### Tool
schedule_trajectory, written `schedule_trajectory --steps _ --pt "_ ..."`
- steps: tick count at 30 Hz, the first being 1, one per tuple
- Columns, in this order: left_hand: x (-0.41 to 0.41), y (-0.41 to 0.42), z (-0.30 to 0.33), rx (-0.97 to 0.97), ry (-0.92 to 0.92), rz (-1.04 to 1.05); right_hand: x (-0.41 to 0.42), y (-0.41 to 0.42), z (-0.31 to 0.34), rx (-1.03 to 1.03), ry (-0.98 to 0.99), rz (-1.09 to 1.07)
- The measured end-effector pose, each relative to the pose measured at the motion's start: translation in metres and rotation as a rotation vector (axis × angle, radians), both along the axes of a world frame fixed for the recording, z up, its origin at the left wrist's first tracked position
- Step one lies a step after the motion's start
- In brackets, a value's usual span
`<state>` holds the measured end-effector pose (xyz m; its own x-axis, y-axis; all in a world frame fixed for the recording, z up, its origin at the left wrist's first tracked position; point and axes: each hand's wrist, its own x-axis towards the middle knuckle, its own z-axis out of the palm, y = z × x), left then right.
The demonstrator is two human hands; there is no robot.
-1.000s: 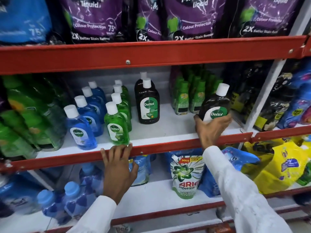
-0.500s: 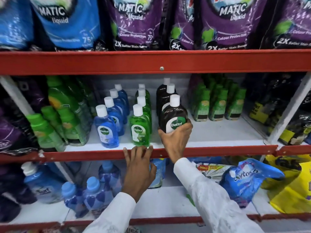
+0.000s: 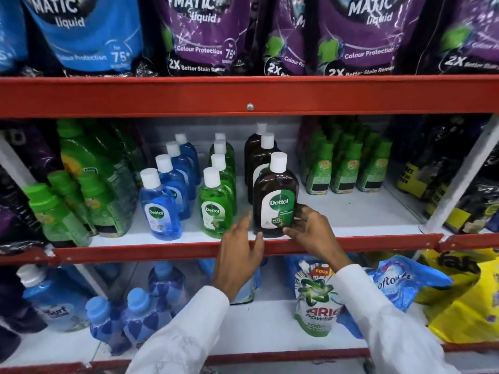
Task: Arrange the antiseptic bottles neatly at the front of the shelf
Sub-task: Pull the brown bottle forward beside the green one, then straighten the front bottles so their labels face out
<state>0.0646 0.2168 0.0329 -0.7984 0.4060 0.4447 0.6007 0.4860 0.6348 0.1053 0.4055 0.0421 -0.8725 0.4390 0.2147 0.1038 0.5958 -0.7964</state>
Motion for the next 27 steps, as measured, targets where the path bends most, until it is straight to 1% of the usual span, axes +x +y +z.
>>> schedule_trajectory --steps 2,5,11,16,20,22,25,27 --pt "-0.010 0.011 0.004 0.004 -0.072 0.003 -0.001 0.008 0.002 -0.057 0.017 0.050" --pt "-0.021 0.020 0.006 -0.041 -0.145 0.024 -0.002 0.014 -0.002 -0.132 0.051 0.054" --pt "-0.030 0.022 -0.002 -0.082 -0.142 0.039 -0.006 0.023 -0.010 -0.158 0.074 0.054" --pt "-0.030 0.023 -0.003 -0.050 -0.133 0.058 -0.007 0.025 -0.012 -0.194 0.068 0.048" --pt "-0.027 0.018 0.001 -0.007 -0.142 0.020 -0.005 0.022 -0.010 -0.228 0.078 0.032" --pt "-0.019 0.007 0.000 0.056 -0.096 0.024 0.003 0.016 -0.008 -0.240 0.170 -0.064" --pt "-0.003 -0.028 -0.006 0.262 0.092 0.119 0.019 -0.010 -0.007 -0.175 0.514 -0.277" --pt "0.000 -0.049 -0.006 0.386 0.193 0.207 0.024 -0.042 -0.006 -0.087 0.676 -0.266"
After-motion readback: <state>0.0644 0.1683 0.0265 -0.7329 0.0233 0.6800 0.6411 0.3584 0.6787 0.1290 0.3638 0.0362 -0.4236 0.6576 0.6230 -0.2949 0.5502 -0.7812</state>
